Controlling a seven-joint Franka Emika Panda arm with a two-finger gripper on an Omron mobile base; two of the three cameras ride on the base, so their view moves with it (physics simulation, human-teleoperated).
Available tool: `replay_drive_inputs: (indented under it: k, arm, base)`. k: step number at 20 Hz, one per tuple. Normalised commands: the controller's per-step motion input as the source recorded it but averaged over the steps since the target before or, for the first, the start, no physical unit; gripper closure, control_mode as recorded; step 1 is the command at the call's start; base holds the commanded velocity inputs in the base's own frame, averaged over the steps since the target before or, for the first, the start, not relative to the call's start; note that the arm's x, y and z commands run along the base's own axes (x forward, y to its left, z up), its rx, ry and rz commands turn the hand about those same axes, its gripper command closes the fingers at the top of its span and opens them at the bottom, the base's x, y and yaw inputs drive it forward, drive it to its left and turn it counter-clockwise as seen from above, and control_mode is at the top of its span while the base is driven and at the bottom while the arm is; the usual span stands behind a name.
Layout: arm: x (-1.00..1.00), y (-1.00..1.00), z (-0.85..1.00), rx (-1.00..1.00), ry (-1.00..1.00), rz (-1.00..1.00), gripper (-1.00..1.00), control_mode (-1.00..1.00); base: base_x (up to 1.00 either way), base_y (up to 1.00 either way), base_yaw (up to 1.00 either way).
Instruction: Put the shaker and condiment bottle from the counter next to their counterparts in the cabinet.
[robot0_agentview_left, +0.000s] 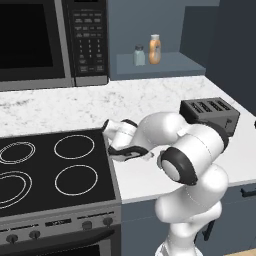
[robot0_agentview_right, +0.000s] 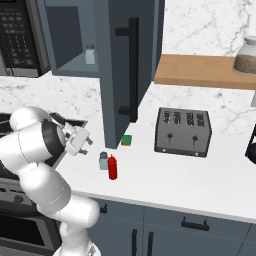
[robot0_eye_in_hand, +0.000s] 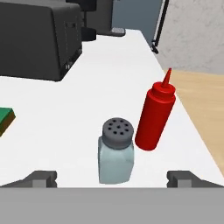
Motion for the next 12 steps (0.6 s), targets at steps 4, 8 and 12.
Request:
replay_drive_inputs:
  k: [4, 8, 12]
  arm:
    - [-0.12, -0.26, -0.25, 0.0, 0.0, 0.0, -1.0, -1.0]
    - [-0.01, -0.37, -0.18, 0.0, 0.0, 0.0, -1.0, -1.0]
    - [0.0, -0.41, -0.18, 0.0, 0.0, 0.0, -1.0, -1.0]
  base:
    - [0.0, 0.0, 0.0]
    - [0.0, 0.0, 0.0]
    - [0.0, 0.0, 0.0]
